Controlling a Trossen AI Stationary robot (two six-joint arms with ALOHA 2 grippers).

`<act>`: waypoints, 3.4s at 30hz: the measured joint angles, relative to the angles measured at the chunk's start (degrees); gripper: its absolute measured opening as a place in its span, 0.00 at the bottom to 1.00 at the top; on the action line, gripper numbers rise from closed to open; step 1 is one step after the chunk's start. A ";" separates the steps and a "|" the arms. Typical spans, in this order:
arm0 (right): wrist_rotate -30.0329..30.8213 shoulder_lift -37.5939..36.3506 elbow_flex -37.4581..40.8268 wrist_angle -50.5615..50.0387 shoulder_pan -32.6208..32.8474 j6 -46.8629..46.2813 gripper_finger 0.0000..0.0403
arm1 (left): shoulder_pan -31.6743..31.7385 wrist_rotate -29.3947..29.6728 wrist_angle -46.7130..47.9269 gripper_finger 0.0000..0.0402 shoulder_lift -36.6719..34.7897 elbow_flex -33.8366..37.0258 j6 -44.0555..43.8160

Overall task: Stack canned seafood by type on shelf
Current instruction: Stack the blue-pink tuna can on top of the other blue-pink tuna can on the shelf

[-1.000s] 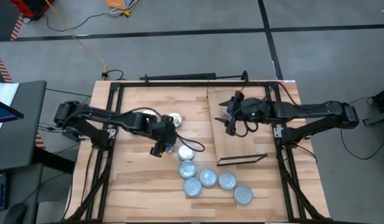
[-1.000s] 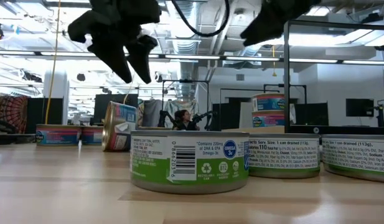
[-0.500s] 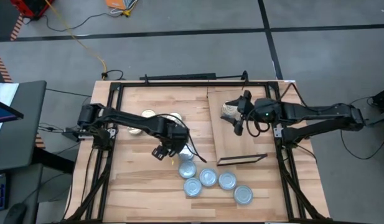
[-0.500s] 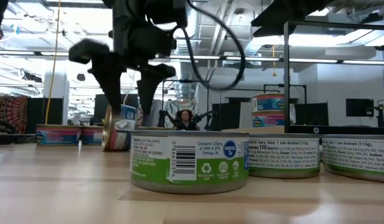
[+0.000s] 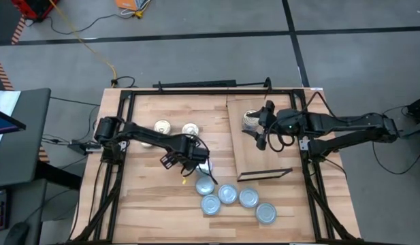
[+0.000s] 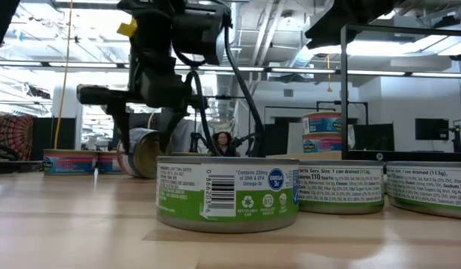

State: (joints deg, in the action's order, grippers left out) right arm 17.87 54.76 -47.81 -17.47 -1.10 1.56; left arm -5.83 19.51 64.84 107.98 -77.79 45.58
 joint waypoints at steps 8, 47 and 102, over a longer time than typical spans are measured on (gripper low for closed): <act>0.01 0.02 0.00 -0.05 0.00 -0.04 0.82 | 1.00 -1.17 0.37 0.59 -1.20 -3.36 -22.66; -1.63 0.02 3.98 13.35 5.20 3.43 0.82 | -13.86 31.65 -38.42 0.84 -26.38 31.12 -100.97; -1.49 0.02 3.96 10.14 5.22 0.78 0.82 | -8.32 28.30 -50.30 0.47 -26.29 41.58 -74.35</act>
State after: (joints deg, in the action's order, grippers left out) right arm 16.38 54.78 -43.86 -7.33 4.12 2.34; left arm -14.15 47.81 14.54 81.69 -36.21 -28.77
